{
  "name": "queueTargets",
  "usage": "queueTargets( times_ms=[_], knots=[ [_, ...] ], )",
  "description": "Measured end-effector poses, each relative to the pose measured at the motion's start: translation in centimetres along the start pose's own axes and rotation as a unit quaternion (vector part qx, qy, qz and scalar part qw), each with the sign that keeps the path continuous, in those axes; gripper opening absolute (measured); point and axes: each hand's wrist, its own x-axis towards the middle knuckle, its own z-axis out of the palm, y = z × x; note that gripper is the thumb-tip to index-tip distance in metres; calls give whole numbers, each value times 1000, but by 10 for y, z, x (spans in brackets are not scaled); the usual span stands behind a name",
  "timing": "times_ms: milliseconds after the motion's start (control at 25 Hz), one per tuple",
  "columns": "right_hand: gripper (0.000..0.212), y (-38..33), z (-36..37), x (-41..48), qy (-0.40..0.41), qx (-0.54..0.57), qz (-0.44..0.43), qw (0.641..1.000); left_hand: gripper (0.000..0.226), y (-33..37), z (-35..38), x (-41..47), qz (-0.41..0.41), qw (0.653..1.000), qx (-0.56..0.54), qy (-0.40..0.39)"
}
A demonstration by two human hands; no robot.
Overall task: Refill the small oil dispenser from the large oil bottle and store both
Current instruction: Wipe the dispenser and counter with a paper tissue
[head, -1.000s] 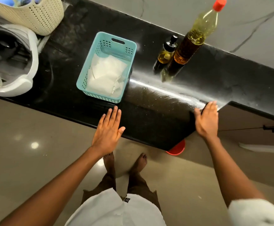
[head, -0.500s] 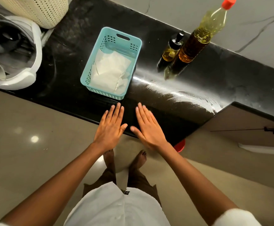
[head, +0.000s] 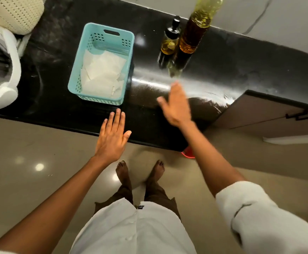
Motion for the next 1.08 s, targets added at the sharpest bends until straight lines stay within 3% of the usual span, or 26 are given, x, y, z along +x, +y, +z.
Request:
queueTargets(
  times_ms=[120,200,320,480,560,680,760,1000,1080],
  knots=[
    [69,-52,37,-82,-42,1,-127,991,74,1,-1,0,2,1000,-6,-6],
    [65,-43,39,-122,-24,30,-168,985,73,0,-2,0,-3,1000,-8,-8],
    [56,1,23,-142,31,30,-153,987,73,0,-4,-1,-1,1000,-12,-15],
    [23,57,0,-132,106,0,-101,989,75,2,-8,0,-2,1000,-13,-29],
    [12,66,-11,-122,121,58,8,991,76,1,-9,0,-3,999,-15,-33],
    [10,67,-24,-109,99,210,169,958,77,1,-11,1,1,999,-17,-41],
    [4,64,-23,-105,98,213,168,958,78,2,-13,1,-2,999,-18,-45],
    [15,38,-5,-113,109,72,73,989,72,2,-14,1,-14,999,-10,-51],
    [16,39,-3,-119,97,76,54,991,72,4,-14,1,-21,998,-11,-57]
  ],
)
